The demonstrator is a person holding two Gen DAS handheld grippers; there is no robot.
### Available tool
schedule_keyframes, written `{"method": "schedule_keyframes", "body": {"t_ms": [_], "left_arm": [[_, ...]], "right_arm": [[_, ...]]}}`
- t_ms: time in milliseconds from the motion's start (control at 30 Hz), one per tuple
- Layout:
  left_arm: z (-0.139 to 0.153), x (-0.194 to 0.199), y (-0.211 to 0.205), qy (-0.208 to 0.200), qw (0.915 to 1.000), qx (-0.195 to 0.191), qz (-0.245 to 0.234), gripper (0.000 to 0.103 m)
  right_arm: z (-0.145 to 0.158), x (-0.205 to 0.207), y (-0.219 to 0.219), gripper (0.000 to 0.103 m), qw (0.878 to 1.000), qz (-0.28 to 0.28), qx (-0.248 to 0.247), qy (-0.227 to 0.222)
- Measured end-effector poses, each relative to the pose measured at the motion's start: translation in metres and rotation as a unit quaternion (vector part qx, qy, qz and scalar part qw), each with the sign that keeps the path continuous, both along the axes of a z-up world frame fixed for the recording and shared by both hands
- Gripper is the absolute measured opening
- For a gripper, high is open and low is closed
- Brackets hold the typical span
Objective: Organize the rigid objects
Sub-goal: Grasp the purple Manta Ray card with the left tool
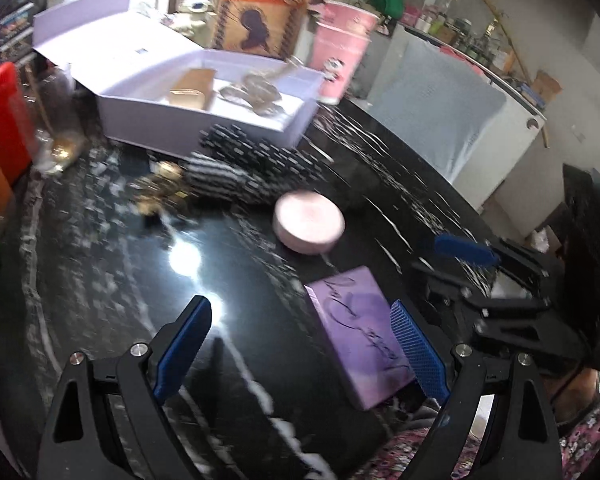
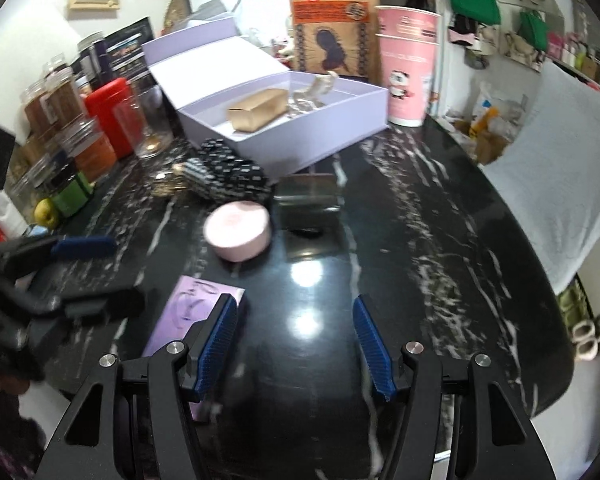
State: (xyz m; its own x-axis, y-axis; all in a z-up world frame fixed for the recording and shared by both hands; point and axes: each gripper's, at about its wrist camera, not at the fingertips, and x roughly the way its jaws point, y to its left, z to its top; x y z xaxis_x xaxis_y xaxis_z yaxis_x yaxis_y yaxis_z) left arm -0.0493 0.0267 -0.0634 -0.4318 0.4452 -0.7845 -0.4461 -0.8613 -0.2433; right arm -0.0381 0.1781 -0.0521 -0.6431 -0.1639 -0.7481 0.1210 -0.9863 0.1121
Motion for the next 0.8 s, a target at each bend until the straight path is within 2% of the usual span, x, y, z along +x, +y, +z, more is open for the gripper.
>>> {"method": "schedule_keyframes", "body": {"t_ms": [167,333,433,500,600,633,800], "left_arm": [[-0.009,0.004,0.021,-0.018,0.9996,0.000,-0.020,0.092],[-0.022,0.004,0.040,-0.037,0.9985,-0.024,-0.032,0.092],[-0.022,0.006,0.044,-0.022,0.9982,-0.047,-0.028,0.090],[-0.021,0.008,0.046,-0.008,0.9973,-0.070,-0.020,0.085],[-0.019,0.010,0.041,0.008,0.9969,-0.078,-0.003,0.066],[-0.019,0.009,0.039,0.008,0.9971,-0.075,-0.004,0.062],[-0.015,0.006,0.020,0.009,0.9971,-0.076,0.001,0.054]], "right_arm": [[-0.003,-0.003,0.018,0.060,1.000,-0.023,0.003,-0.004],[-0.004,-0.007,0.031,0.060,0.999,-0.038,-0.009,-0.003],[-0.004,-0.012,0.033,0.060,0.999,-0.040,-0.019,-0.004],[-0.003,-0.015,0.033,0.060,0.999,-0.038,-0.020,-0.003],[-0.002,-0.021,0.029,0.060,0.999,-0.029,-0.016,0.000],[-0.002,-0.022,0.027,0.060,1.000,-0.026,-0.016,0.002],[0.004,-0.034,0.014,0.060,1.000,0.003,-0.021,0.015]]}}
